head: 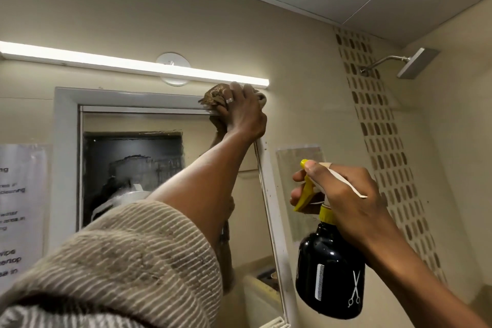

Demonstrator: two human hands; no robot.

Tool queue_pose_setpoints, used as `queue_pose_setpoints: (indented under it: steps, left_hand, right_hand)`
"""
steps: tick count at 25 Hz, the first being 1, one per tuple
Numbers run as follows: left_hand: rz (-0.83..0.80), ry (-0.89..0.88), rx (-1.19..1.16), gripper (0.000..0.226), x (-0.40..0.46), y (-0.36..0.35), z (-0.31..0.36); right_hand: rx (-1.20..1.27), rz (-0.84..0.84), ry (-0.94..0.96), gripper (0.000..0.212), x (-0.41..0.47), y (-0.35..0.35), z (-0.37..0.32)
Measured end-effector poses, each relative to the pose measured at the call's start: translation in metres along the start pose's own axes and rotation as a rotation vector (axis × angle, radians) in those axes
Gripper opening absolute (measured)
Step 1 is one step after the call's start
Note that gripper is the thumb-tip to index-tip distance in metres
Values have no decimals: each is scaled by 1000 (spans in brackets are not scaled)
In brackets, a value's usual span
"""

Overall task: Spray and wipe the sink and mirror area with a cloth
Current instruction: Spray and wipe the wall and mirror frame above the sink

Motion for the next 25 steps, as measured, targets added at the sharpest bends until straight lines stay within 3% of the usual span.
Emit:
queue_pose_setpoints:
  steps: [7, 11, 25]
  left_hand:
    - [-98, -76, -79, 51, 8, -36, 41]
    - [-191, -159, 11, 45, -18, -42, 50]
    - [-477, -157, -135, 37, -207, -107, 98]
  right_hand:
    - [6, 47, -12, 42, 10, 48, 8]
    - [24, 45, -10, 43, 6, 62, 1]
    - [36, -16, -45, 38, -33, 74, -3]
Point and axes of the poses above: each hand's wrist, its own x-axis towards the middle knuckle, its own y-axis out of the back of the hand, z = x × y, the point moved 9 cm from there along x, towards the middle knuckle, and after that the axes turned 13 degrees about -y, right-handed, at the moved point
